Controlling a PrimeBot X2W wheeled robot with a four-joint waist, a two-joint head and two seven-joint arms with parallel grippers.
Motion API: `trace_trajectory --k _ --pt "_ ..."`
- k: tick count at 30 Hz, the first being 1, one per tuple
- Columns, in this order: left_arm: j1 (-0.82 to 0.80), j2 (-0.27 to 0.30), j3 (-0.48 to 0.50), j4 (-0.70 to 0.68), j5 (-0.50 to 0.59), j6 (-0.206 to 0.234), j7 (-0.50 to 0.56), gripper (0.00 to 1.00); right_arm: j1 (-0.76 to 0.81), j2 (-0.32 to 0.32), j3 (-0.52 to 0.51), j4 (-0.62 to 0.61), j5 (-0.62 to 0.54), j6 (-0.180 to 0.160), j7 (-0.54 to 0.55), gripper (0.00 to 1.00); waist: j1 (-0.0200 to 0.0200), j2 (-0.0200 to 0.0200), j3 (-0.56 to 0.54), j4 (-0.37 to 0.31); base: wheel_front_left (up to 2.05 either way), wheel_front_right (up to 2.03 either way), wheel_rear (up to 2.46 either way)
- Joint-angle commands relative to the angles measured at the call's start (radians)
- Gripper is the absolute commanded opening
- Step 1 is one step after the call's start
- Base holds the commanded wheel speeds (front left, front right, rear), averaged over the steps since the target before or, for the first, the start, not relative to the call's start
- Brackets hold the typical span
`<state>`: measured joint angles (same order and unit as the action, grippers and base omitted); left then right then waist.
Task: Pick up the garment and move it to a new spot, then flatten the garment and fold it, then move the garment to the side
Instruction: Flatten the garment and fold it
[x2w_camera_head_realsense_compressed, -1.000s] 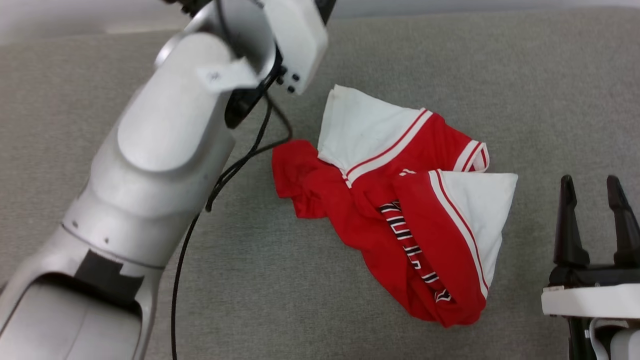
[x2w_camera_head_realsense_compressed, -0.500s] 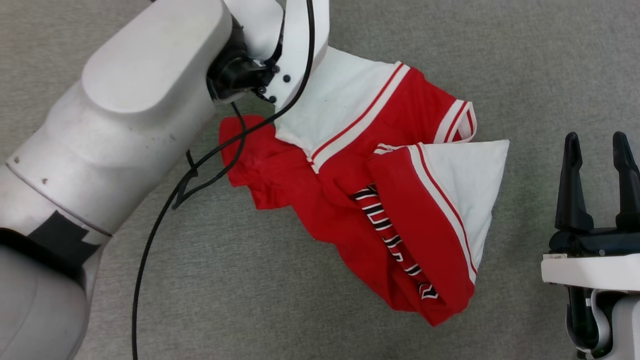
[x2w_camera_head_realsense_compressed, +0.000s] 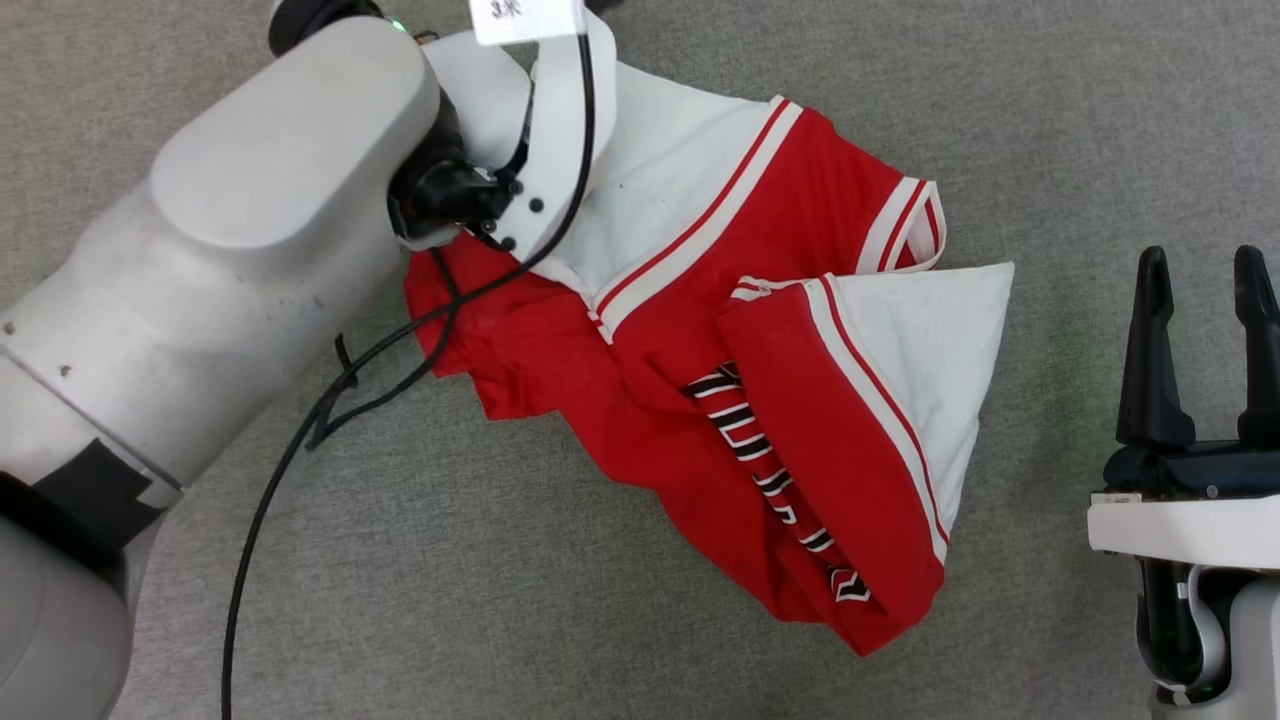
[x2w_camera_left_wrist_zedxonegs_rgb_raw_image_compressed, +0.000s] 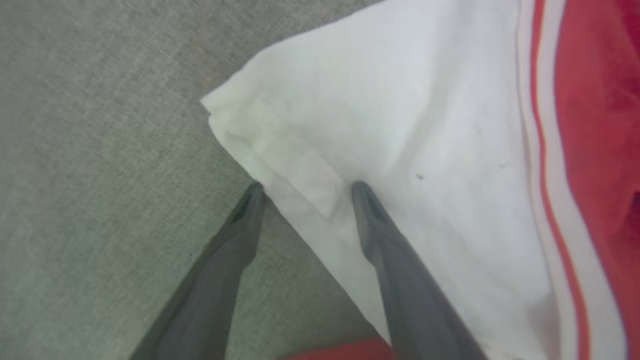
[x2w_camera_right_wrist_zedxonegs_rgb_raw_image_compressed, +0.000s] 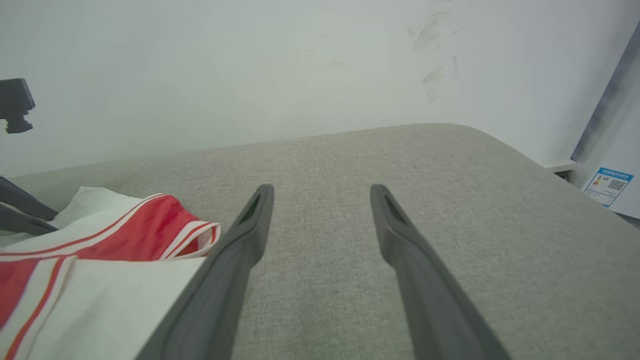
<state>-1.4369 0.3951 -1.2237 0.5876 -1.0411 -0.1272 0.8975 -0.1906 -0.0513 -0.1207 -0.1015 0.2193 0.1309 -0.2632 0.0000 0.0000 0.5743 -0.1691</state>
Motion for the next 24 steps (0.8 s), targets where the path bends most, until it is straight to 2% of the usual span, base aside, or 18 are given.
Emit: trace_trajectory --k 1,4,9,12,16,24 --pt "0.06 -0.003 -0.045 0.005 -0.001 -0.003 0.002 0.0 -0.015 0.002 -0.002 0.0 -0.002 0.0 -0.002 1.0 0.0 0.0 -0.005 0.005 0.0 0.0 0.0" --pt "0.019 -0.004 -0.043 -0.013 0.016 -0.002 -0.076 0.0 -0.012 0.002 -0.005 0.004 -0.005 0.0 -0.002 1.0 0.0 0.0 -0.027 0.019 0.0 0.0 0.0" --pt "-0.024 -0.012 -0.046 -0.048 0.032 -0.002 -0.263 0.0 0.032 0.002 -0.013 0.014 -0.017 0.0 -0.002 1.0 0.0 0.0 -0.1 0.064 0.0 0.0 0.0" --pt "-0.013 0.006 -0.05 -0.087 0.029 -0.002 -0.354 0.0 0.06 0.002 -0.025 0.021 -0.026 0.0 -0.002 1.0 0.0 0.0 -0.16 0.099 0.0 0.0 0.0" --pt "0.023 0.059 -0.052 -0.137 0.013 -0.002 -0.428 0.0 0.099 0.002 -0.04 0.025 -0.038 0.0 -0.002 1.0 0.0 0.0 -0.234 0.152 0.0 0.0 0.0" --pt "0.146 0.194 -0.054 -0.119 -0.016 -0.001 -0.453 0.0 0.142 0.002 -0.048 0.024 -0.051 0.0 -0.002 1.0 0.0 0.0 -0.304 0.231 0.0 0.0 0.0"
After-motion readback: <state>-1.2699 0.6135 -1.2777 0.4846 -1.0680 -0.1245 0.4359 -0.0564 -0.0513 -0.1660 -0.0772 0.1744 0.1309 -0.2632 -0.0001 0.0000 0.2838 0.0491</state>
